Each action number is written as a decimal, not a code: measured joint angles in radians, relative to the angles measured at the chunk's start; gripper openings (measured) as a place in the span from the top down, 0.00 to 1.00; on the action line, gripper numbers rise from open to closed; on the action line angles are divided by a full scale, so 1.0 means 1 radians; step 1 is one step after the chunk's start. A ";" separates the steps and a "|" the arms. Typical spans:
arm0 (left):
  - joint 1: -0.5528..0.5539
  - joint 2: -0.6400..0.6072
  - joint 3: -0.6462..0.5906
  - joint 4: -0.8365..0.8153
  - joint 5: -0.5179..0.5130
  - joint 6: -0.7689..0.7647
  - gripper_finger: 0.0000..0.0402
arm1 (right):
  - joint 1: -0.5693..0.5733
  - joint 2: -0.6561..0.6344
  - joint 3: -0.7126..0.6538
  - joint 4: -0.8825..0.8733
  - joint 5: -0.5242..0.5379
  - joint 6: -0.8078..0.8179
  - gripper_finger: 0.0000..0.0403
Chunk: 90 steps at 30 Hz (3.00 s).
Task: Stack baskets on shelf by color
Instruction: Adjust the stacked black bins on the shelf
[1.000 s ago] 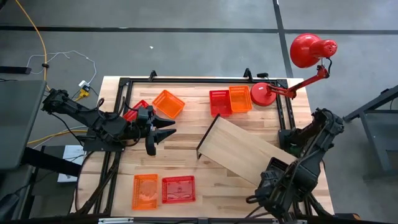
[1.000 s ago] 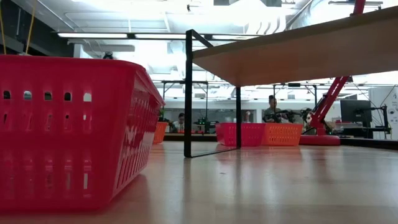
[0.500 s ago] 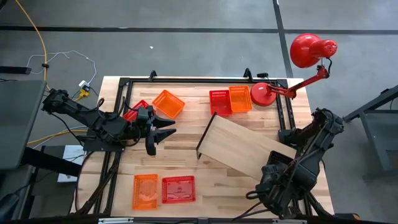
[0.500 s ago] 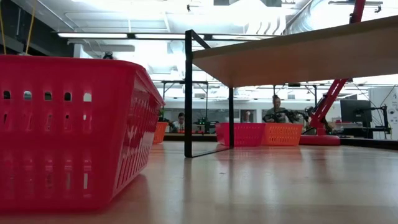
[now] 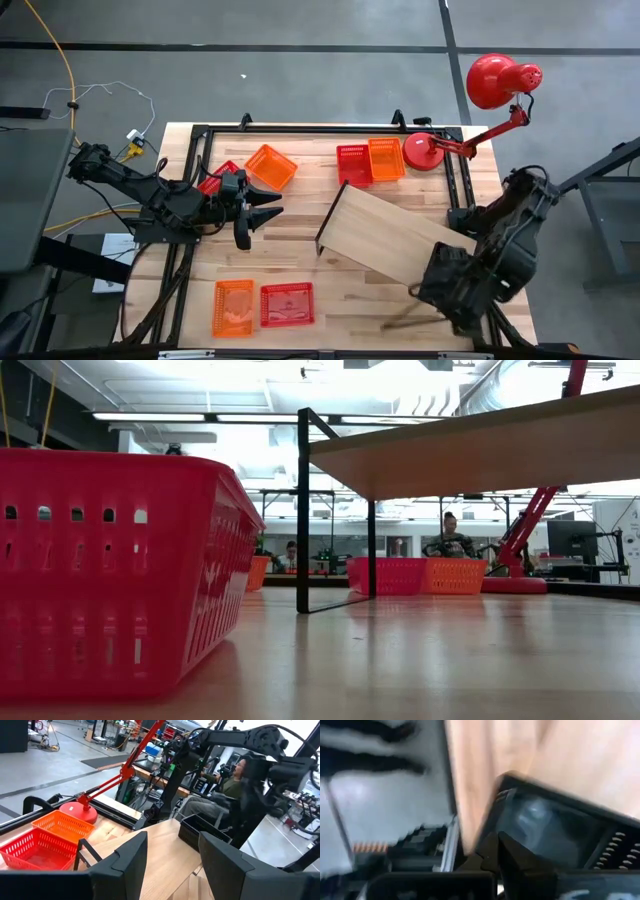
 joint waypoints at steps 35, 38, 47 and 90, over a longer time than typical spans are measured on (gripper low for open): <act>0.000 0.000 0.000 0.000 0.003 0.000 0.59 | -0.216 -0.156 -0.307 0.009 0.088 -0.029 1.00; 0.000 0.000 0.000 -0.001 0.003 0.000 0.59 | -0.172 -0.178 -0.247 0.103 0.092 -0.096 1.00; 0.000 0.000 0.000 -0.016 0.000 0.001 0.59 | -0.107 -0.108 -0.291 0.478 -0.107 -0.094 1.00; 0.000 0.000 0.000 -0.016 0.000 0.000 0.59 | -0.113 -0.041 -0.201 0.079 -0.053 0.091 1.00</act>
